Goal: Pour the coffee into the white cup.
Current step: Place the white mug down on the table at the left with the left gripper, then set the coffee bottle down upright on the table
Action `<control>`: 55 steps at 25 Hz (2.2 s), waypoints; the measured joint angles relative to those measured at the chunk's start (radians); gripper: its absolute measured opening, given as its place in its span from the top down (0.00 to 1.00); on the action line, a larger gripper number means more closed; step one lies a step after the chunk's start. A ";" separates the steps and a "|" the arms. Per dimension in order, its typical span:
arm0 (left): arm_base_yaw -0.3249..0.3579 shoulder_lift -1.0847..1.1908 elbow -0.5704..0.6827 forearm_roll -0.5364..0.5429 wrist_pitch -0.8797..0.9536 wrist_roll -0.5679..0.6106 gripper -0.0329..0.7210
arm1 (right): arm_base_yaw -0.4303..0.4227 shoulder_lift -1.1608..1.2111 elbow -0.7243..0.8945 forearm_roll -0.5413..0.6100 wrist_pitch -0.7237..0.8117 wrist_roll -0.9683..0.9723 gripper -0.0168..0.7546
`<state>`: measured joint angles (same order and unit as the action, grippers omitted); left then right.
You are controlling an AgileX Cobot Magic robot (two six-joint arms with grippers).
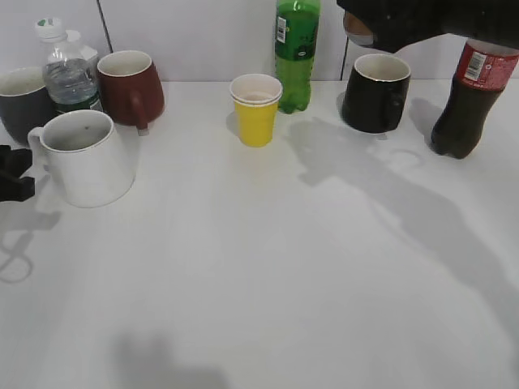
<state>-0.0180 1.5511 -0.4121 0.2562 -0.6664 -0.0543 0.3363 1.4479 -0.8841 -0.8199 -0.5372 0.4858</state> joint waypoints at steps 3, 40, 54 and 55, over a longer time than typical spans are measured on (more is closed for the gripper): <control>0.000 -0.075 0.013 0.001 0.063 -0.035 0.66 | 0.000 0.000 0.000 0.040 0.031 0.007 0.29; -0.174 -0.826 0.014 -0.005 0.638 -0.145 0.65 | 0.000 0.456 0.198 0.576 -0.275 -0.376 0.29; -0.186 -0.845 -0.114 -0.145 1.152 -0.145 0.64 | 0.000 0.481 0.225 0.579 -0.316 -0.383 0.14; -0.186 -0.845 -0.131 -0.149 1.200 -0.145 0.64 | 0.000 0.475 0.236 0.579 -0.313 -0.382 0.13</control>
<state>-0.2043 0.7056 -0.5431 0.1069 0.5331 -0.1992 0.3363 1.9233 -0.6476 -0.2407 -0.8506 0.1035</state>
